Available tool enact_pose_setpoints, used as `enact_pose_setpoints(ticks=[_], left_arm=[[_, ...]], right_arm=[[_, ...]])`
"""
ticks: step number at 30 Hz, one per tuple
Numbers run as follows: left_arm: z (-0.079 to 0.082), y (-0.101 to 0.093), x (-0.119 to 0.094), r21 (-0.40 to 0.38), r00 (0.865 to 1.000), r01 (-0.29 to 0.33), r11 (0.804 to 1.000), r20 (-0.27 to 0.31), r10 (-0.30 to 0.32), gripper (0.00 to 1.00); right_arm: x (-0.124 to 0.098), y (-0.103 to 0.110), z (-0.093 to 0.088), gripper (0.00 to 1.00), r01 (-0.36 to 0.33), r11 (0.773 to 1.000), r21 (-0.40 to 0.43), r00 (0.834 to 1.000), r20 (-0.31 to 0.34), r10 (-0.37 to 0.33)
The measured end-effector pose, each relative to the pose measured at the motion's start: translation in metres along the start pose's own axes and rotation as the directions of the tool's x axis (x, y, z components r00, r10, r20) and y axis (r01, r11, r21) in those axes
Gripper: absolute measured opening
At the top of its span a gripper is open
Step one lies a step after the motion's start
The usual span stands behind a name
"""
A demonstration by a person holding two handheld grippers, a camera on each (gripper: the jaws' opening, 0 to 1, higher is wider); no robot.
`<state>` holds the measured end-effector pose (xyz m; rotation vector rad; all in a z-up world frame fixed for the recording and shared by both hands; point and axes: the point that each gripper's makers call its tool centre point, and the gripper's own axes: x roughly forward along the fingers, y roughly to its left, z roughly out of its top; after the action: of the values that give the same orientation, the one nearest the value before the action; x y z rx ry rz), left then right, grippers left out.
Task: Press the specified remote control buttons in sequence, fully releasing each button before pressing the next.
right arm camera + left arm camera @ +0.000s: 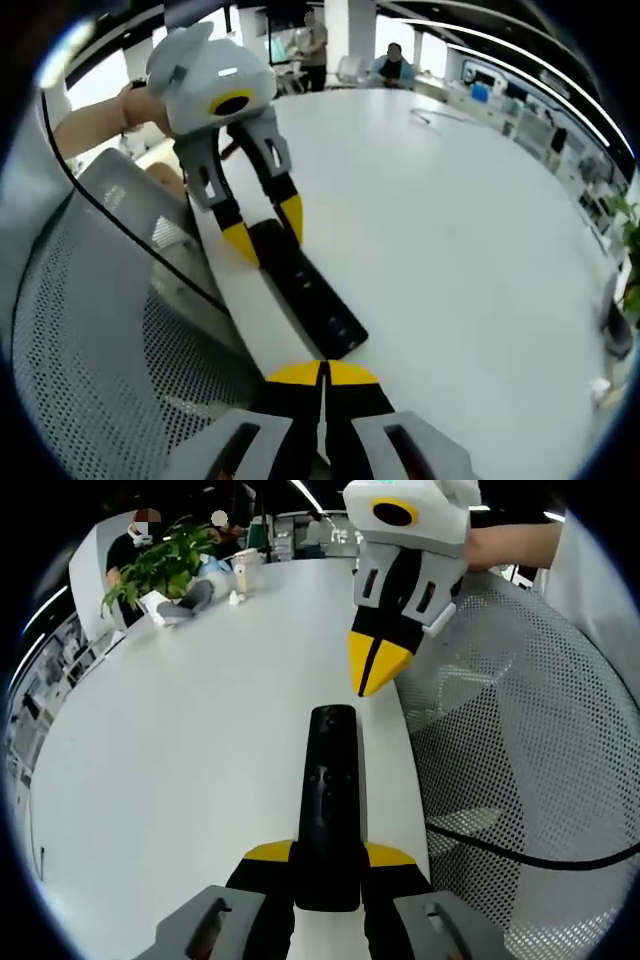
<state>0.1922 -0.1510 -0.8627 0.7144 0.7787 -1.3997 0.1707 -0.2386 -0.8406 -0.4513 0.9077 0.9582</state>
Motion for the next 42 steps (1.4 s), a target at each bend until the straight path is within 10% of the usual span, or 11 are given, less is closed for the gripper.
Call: enact_pose_setpoints(ticks=[20,42], left_arm=[[0.001,0.0,0.0,0.011,1.0,0.007,1.0,0.005,-0.007,0.23],[0.0,0.0,0.0,0.014,1.0,0.01,1.0,0.02,-0.011,0.23]], right_arm=[[0.016,-0.018,0.007,0.0,0.017,0.987,-0.16,0.991,-0.127,-0.038],[0.018,-0.017,0.006,0.0,-0.033,0.999,-0.022,0.983,-0.183,0.029]])
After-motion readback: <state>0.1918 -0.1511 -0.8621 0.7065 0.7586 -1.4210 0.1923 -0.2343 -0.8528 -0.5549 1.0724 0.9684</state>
